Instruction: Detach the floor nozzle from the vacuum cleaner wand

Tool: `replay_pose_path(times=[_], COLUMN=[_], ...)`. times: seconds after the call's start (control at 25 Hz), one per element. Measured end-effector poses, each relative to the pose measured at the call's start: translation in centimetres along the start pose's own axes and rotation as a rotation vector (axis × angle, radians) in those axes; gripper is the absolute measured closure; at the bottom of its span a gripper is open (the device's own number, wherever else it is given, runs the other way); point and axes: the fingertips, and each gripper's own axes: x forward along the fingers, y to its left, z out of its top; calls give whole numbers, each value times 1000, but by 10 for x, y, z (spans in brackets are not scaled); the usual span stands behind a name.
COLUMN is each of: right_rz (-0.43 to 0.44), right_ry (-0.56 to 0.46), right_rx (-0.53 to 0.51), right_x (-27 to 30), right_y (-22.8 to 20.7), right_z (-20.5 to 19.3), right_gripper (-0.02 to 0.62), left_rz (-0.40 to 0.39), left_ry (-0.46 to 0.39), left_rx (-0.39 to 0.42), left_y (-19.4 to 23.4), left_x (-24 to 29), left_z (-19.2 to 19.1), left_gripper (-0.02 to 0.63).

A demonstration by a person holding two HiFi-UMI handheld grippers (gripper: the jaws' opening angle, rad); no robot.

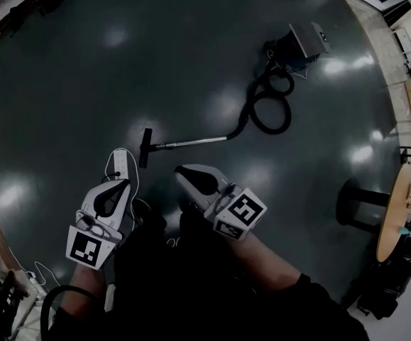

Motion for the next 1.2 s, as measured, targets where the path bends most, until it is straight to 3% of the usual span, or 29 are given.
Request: replay_pose_path(times=[0.36, 0.48, 0.72, 0.92, 1.12, 1.2], right_rz=[26, 44, 89, 131, 192, 202], right_ry=[115, 159, 245, 281, 357, 376], right_rx=[3, -24, -68, -82, -155, -191], right_x=[45, 64, 101, 122, 136, 142], right_y=[-143, -178, -233, -272, -308, -323], right_z=[-114, -158, -246, -308, -362, -379], right_gripper=[566, 554, 516, 502, 476, 468], left_rz=[53, 44, -9, -52, -171, -224], left_ry=[91, 112, 194, 210, 208, 230], left_rx=[-7, 26, 151, 134, 118, 157], left_y=[55, 71, 102, 123, 127, 126], left_x=[103, 131, 171, 204, 241, 255], left_z=[-134, -177, -269, -343, -407, -435], left_gripper=[604, 604, 574, 550, 508, 488])
